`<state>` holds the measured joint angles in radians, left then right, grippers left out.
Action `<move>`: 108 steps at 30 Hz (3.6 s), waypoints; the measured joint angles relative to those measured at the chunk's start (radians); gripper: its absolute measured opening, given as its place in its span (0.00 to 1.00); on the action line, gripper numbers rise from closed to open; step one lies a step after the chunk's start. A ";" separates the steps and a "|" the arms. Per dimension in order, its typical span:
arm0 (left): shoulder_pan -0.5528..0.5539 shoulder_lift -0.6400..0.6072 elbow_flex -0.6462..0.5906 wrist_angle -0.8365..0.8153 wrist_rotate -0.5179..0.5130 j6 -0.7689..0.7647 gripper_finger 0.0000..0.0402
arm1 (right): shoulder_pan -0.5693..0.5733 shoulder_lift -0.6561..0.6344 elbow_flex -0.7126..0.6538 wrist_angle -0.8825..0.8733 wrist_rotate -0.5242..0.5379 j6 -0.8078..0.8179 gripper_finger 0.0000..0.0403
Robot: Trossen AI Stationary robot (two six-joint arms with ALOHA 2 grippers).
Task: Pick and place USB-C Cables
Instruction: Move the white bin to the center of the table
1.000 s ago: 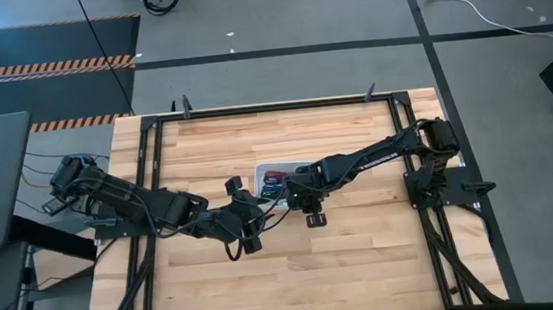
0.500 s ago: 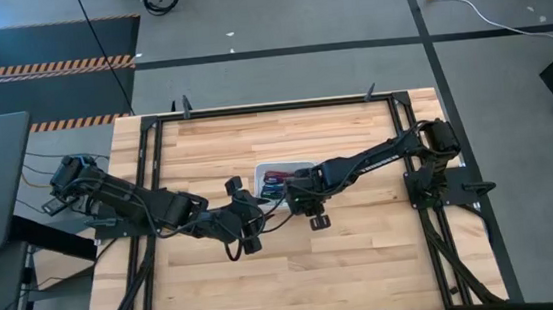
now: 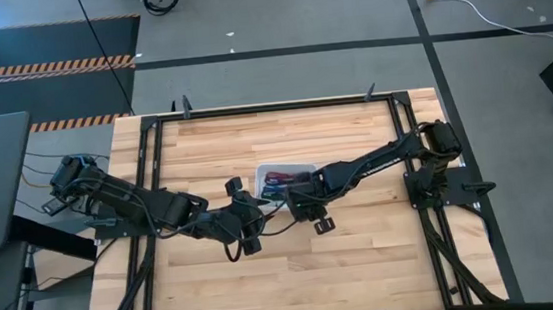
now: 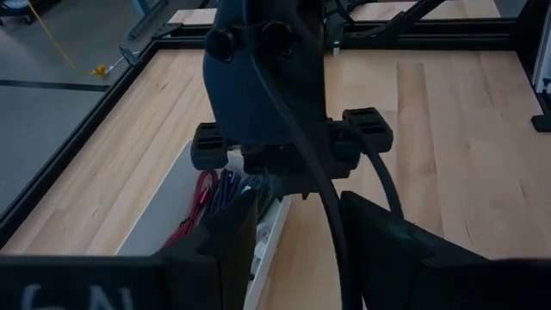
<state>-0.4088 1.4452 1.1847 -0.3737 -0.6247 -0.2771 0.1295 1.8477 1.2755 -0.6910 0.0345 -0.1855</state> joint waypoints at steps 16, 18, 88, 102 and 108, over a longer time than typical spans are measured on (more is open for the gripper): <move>0.000 0.000 0.000 0.000 0.000 0.000 0.43 | 0.012 0.000 0.000 -0.014 0.019 -0.084 0.30; 0.000 0.000 0.000 0.000 0.000 0.000 0.43 | 0.012 0.000 0.000 -0.014 0.019 -0.088 0.29; 0.001 0.000 0.000 0.004 -0.002 -0.001 0.43 | 0.025 -0.002 0.002 -0.125 0.066 0.093 0.03; 0.001 0.000 0.000 0.003 0.000 -0.001 0.43 | 0.006 -0.005 0.003 -0.135 -0.024 0.134 0.03; 0.001 0.000 0.000 0.003 0.000 -0.001 0.43 | 0.005 -0.005 0.002 -0.135 -0.027 0.142 0.05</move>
<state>-0.4080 1.4456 1.1843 -0.3706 -0.6247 -0.2783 0.1345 1.8427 1.2778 -0.8261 0.0079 -0.0434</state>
